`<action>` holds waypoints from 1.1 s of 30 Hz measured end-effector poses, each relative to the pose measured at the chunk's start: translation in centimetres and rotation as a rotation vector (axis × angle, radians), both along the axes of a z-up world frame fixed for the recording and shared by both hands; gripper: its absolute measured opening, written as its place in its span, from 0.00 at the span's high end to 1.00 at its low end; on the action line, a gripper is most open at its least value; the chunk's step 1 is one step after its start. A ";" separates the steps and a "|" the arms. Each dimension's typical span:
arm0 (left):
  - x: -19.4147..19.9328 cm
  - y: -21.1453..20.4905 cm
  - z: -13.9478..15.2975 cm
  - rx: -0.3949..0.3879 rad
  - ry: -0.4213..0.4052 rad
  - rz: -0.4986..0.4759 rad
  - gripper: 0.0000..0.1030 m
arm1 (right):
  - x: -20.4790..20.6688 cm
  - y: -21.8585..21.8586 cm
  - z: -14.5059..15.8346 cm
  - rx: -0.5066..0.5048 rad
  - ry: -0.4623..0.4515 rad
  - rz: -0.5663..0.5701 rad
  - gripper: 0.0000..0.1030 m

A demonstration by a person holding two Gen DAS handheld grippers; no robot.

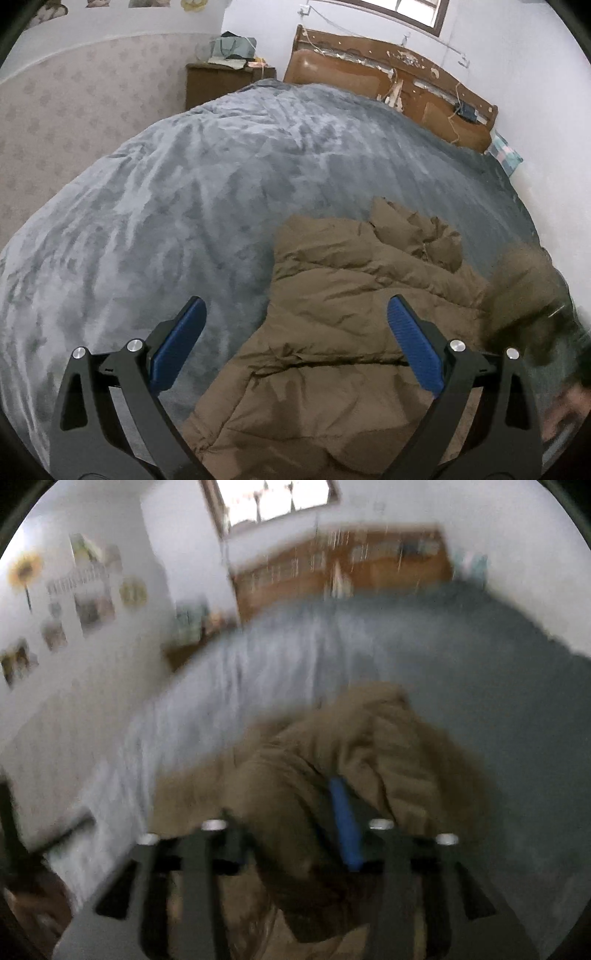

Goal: Fold large clothes

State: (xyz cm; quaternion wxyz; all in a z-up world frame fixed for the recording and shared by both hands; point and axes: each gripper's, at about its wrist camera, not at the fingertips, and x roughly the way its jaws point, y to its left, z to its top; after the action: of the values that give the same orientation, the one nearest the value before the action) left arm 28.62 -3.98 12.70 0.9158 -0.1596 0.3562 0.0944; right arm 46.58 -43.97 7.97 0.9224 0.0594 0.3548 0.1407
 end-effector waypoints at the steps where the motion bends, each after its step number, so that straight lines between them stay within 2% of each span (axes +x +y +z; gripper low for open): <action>1: 0.1 -0.1 -0.1 0.002 0.003 -0.002 0.05 | 0.3 0.9 -2.0 -0.039 0.054 0.010 0.44; 2: 0.1 -0.2 -0.2 0.001 0.006 -0.004 0.05 | 0.5 1.5 -3.2 -0.065 0.077 0.023 0.38; 4: 0.1 -0.5 -0.3 -0.002 0.006 -0.012 0.05 | 0.2 2.0 -4.5 -0.133 0.061 0.020 0.30; 7: 0.3 -1.5 -0.2 0.009 0.002 -0.035 0.05 | -1.1 1.3 -3.7 -0.164 -0.008 -0.002 0.10; 9: 0.5 -2.5 -0.3 0.028 0.002 -0.060 0.05 | -4.0 -0.1 -2.7 -0.179 -0.050 -0.029 0.09; 12: 0.4 -4.0 -0.2 0.056 0.002 -0.088 0.05 | -7.0 -2.9 -0.7 -0.174 -0.031 -0.077 0.07; 14: 0.4 -4.6 -0.2 0.061 0.001 -0.100 0.05 | -9.6 -5.7 0.6 -0.126 -0.015 -0.106 0.07; 16: 0.1 -5.9 -0.1 0.064 -0.006 -0.134 0.05 | -11.5 -8.6 1.8 -0.044 -0.035 -0.182 0.02; 18: -0.1 -7.3 0.0 0.080 -0.012 -0.169 0.05 | -12.9 -11.1 2.7 0.017 -0.072 -0.254 0.02; 22: -1.5 -11.9 0.2 0.157 -0.048 -0.266 0.05 | -13.0 -12.9 3.0 0.010 -0.114 -0.322 0.02; 25: -2.7 -14.9 0.7 0.169 -0.082 -0.325 0.05 | -12.8 -13.6 2.7 -0.019 -0.119 -0.341 0.02; 28: -3.6 -17.4 1.4 0.177 -0.114 -0.368 0.05 | -13.1 -14.7 3.0 0.003 -0.145 -0.363 0.02; 33: -3.4 -22.7 0.1 0.342 -0.095 -0.452 0.05 | -13.9 -17.0 3.5 0.097 -0.165 -0.402 0.02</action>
State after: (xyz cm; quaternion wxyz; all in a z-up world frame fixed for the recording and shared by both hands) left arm 25.20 -26.69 12.76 0.9429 0.0762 0.3186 -0.0609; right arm 32.70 -61.02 11.46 0.9538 0.1616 0.2520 -0.0245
